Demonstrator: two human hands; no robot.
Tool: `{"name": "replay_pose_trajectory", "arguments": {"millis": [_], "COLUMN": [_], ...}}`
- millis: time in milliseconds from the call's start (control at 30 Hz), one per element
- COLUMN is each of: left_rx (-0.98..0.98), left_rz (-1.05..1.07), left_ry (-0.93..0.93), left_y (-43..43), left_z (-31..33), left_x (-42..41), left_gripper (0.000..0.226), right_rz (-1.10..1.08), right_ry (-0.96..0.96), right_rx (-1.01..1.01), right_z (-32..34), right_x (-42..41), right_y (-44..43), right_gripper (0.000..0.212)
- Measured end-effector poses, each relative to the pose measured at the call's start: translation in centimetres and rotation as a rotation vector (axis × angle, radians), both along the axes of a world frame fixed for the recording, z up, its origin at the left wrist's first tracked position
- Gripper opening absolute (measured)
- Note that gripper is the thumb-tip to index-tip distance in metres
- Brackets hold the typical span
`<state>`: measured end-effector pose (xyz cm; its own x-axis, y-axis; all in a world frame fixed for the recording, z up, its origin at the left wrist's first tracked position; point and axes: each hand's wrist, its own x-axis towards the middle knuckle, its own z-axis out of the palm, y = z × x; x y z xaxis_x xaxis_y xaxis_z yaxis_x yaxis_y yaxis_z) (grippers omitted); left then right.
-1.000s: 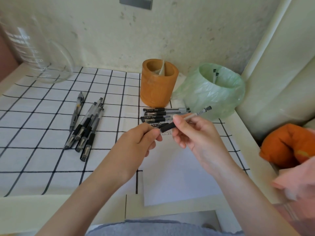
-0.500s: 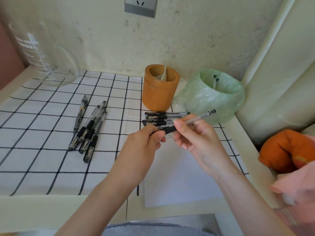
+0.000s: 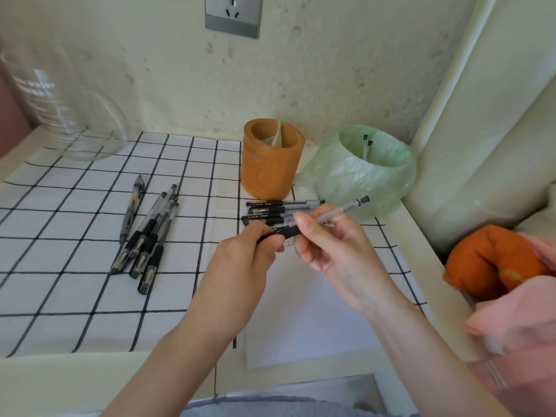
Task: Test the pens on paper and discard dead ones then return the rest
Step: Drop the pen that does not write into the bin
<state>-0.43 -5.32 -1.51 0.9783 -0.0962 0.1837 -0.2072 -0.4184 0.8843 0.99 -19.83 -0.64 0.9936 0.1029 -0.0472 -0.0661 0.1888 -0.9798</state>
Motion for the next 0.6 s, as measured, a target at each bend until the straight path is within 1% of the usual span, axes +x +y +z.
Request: {"name": "replay_pose_trajectory", "arguments": {"millis": [100, 167, 233, 267, 333, 467, 533, 600], "left_rx": [-0.187, -0.332, -0.391, -0.389, -0.344, -0.230, -0.164, -0.040], "left_rz": [-0.014, -0.054, -0.096, -0.107, -0.110, -0.046, -0.002, 0.031], "left_ry": [0.175, 0.336, 0.450, 0.469, 0.435, 0.292, 0.208, 0.108], "left_y": [0.7, 1.2, 1.7, 1.7, 1.7, 1.2, 1.0, 0.9], "left_z": [0.4, 0.6, 0.8, 0.8, 0.6, 0.1, -0.3, -0.5], "left_x": [0.3, 0.3, 0.3, 0.2, 0.2, 0.2, 0.1, 0.0], "left_gripper": [0.034, 0.044, 0.047, 0.047, 0.043, 0.037, 0.037, 0.036], "right_rz": [-0.026, -0.005, -0.001, 0.003, 0.001, -0.049, -0.056, -0.050], "right_ry": [0.038, 0.035, 0.014, 0.001, -0.026, -0.062, -0.047, -0.015], "right_rx": [0.052, 0.078, 0.091, 0.084, 0.045, -0.030, 0.005, 0.062], "right_z": [-0.4, -0.5, -0.2, -0.1, 0.0, -0.3, -0.4, -0.4], "right_x": [0.0, 0.0, -0.1, -0.2, -0.2, -0.1, -0.2, -0.3], "right_y": [0.8, 0.8, 0.5, 0.4, 0.4, 0.8, 1.0, 1.1], "right_gripper": [0.017, 0.017, 0.015, 0.015, 0.015, 0.021, 0.022, 0.020]}}
